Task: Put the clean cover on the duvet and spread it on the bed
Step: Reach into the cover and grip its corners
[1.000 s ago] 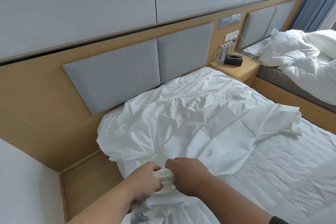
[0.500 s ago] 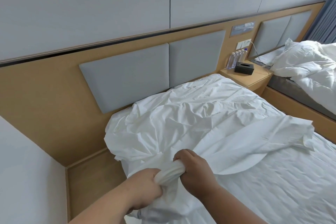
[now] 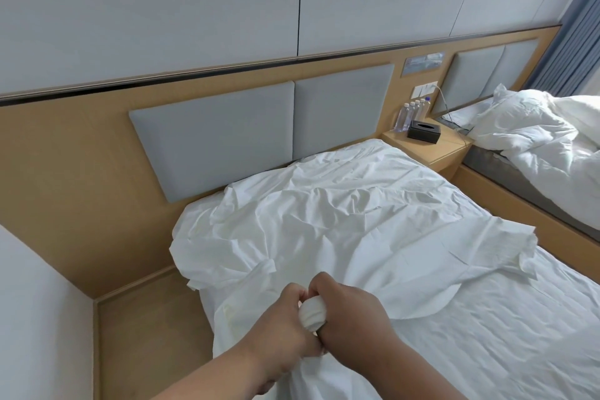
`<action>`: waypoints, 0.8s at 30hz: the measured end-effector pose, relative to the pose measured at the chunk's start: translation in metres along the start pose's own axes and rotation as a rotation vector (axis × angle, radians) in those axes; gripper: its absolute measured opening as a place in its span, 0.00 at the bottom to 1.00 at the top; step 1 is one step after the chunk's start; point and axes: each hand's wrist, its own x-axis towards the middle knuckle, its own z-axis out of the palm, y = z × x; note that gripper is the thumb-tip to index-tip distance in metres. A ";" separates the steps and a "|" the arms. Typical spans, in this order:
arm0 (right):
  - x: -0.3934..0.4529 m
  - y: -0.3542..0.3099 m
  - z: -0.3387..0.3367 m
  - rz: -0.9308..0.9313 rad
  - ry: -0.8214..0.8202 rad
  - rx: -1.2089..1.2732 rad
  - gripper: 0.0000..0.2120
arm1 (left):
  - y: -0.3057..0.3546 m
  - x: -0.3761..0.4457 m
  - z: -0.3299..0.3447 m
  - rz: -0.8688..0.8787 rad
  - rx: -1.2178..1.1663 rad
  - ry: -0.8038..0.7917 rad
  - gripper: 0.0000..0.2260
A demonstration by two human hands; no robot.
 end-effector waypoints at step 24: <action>0.017 0.049 0.030 0.246 0.051 0.161 0.13 | 0.011 0.036 0.013 -0.013 -0.060 -0.033 0.09</action>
